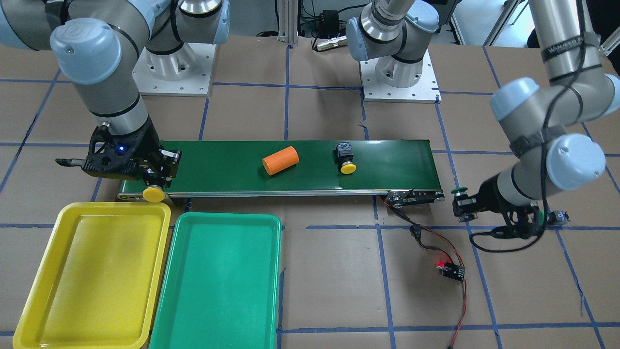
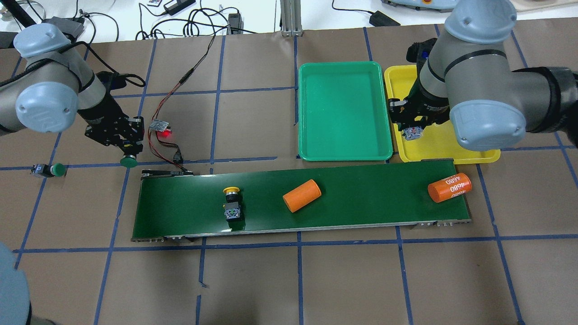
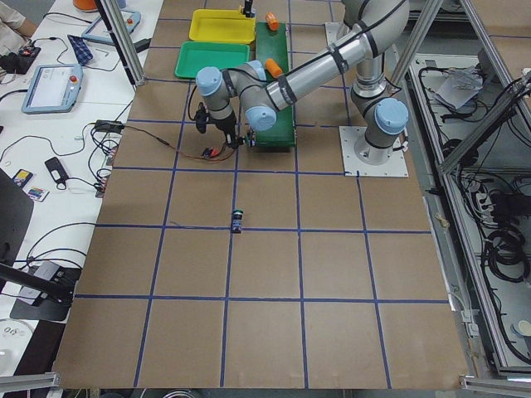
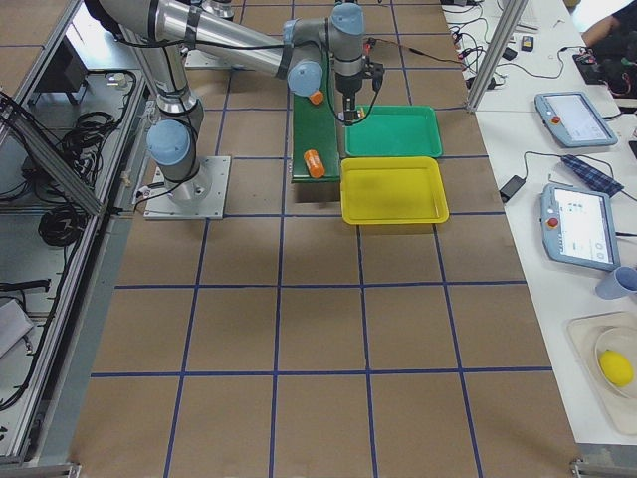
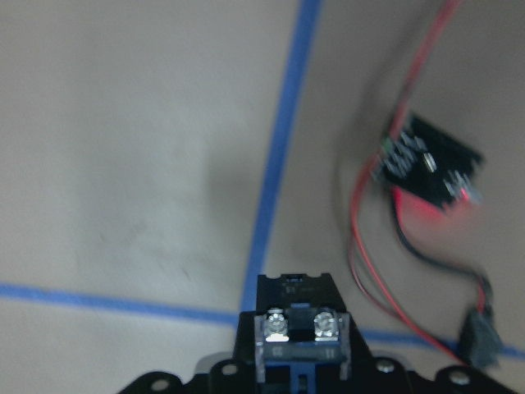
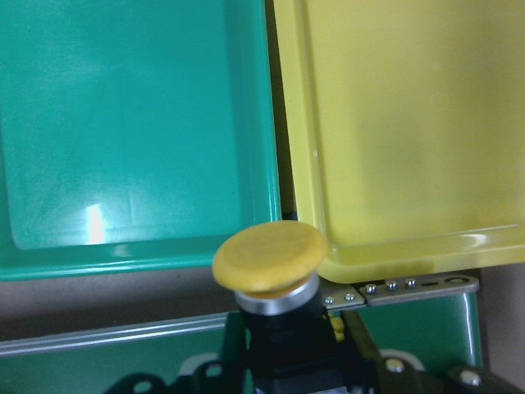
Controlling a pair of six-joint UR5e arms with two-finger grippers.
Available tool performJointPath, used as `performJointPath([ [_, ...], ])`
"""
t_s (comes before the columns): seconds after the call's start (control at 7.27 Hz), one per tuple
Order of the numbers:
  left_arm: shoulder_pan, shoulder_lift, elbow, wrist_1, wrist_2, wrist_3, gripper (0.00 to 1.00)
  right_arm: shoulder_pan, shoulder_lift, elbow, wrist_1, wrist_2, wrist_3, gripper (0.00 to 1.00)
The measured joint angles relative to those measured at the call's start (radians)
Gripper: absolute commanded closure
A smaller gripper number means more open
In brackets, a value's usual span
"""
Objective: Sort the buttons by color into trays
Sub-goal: 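Carry yellow button over yellow tray while left gripper sets button on belt, then release the yellow button into the yellow tray while the left gripper grasps the green button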
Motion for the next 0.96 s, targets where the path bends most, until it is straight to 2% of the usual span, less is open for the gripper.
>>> performJointPath([
  [0.28,-0.125,0.145,-0.174,0.044,-0.013,-0.041,1.00,-0.008,0.097,-0.034,0.005,-0.008,0.021,1.00],
  [0.41,-0.166,0.180,-0.219,0.060,-0.029,-0.053,0.86,-0.010,0.128,-0.046,0.005,-0.012,0.037,1.00],
  [0.55,-0.186,0.196,-0.254,0.069,-0.038,-0.058,0.54,-0.011,0.141,-0.052,-0.012,-0.024,0.055,1.00],
  [0.69,-0.193,0.197,-0.274,0.080,-0.042,-0.057,0.04,-0.012,0.148,-0.051,-0.049,-0.045,0.064,1.00],
  [0.83,-0.196,0.189,-0.283,0.099,-0.044,-0.052,0.00,-0.015,0.160,-0.049,-0.087,-0.064,0.069,0.99],
  [0.96,-0.194,0.184,-0.284,0.119,-0.045,-0.046,0.00,-0.022,0.174,-0.047,-0.104,-0.074,0.073,0.87],
])
